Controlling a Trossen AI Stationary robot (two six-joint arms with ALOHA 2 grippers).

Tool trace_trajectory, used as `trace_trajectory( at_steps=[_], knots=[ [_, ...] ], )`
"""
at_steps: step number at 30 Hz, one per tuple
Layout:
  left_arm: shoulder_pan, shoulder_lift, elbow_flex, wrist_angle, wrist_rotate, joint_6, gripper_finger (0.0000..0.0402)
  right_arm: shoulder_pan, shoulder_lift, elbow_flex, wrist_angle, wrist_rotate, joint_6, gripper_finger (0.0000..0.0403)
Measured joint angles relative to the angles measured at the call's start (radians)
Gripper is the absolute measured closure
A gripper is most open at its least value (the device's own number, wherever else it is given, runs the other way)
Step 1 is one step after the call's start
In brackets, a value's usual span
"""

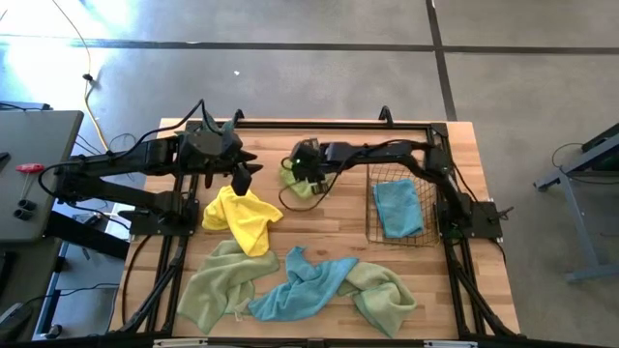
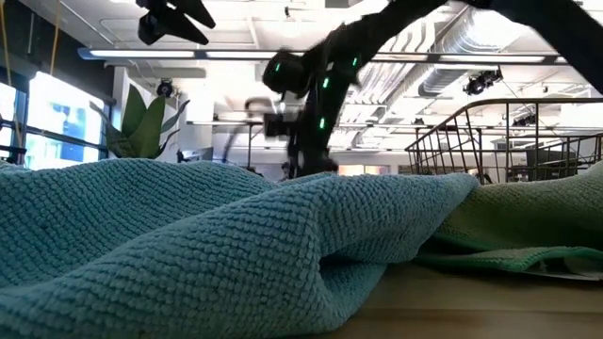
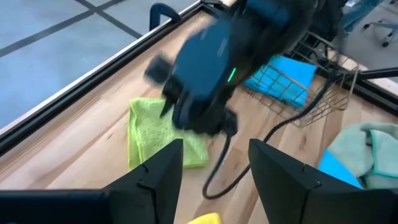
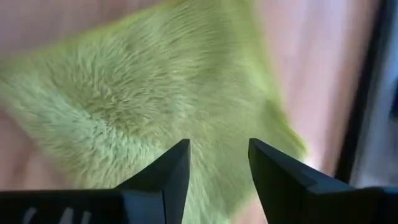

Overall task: Fold microfiber towels
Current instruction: Fold the light green microfiber cloth

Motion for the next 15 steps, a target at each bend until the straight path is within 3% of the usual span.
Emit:
trace_trajectory(
  at_steps=[7,10,15],
  knots=[
    [0.001,0.001,0.0,-0.013,-0.01,0.0,0.0229,-0.024,-0.106,0.001,-0.256,-0.274,0.724,0.0245],
    [0.001,0.01,0.0,-0.013,-0.017,0.0,0.0229,-0.024,-0.113,0.002,-0.303,-0.267,0.901,0.0245],
    [-0.01,0.038,0.001,0.059,-0.028,-0.022,0.0229,-0.024,-0.112,0.0,-0.258,-0.171,1.011,0.0245]
  ],
)
